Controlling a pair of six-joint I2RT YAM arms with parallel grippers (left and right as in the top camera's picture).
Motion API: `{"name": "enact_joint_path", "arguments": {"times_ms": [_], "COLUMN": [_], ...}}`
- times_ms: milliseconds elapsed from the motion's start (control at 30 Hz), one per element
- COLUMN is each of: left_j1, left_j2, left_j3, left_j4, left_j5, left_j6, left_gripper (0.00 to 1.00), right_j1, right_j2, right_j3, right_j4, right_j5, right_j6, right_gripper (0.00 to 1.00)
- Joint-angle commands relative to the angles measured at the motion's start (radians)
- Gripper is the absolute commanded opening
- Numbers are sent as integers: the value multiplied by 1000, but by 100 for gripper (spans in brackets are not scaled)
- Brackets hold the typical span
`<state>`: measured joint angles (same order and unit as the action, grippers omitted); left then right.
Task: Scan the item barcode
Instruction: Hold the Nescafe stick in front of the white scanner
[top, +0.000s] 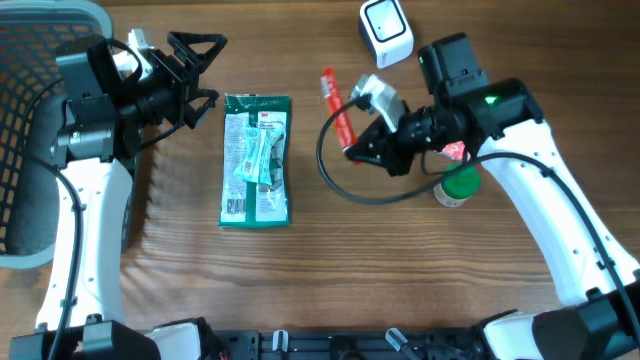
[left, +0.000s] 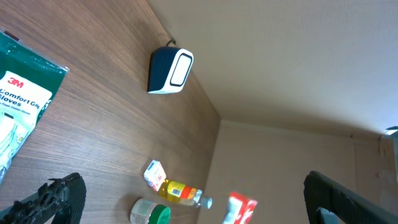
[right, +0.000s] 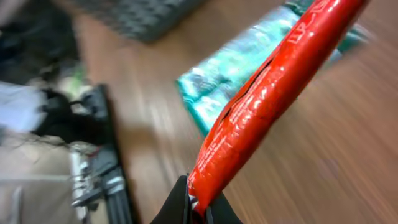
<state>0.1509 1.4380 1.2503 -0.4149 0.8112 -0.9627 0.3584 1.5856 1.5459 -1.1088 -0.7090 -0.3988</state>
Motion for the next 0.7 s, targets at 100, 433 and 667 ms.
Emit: {"name": "enact_joint_path", "arguments": {"times_ms": [100, 433, 667], "left_j1": [5, 5, 5], "left_j2": [-15, -15, -15], "left_j3": [8, 8, 8], "left_j4": [2, 2, 2], "left_j5": [-2, -2, -2], "left_j6": [16, 16, 16], "left_gripper": [100, 100, 100], "right_j1": [2, 2, 2], "right_j2": [-11, 121, 282], "right_j3": [344, 509, 509], "right_j4": [-128, -121, -18], "right_j5": [424, 757, 943], "right_j6": [102, -98, -103], "right_gripper": [4, 4, 4]}}
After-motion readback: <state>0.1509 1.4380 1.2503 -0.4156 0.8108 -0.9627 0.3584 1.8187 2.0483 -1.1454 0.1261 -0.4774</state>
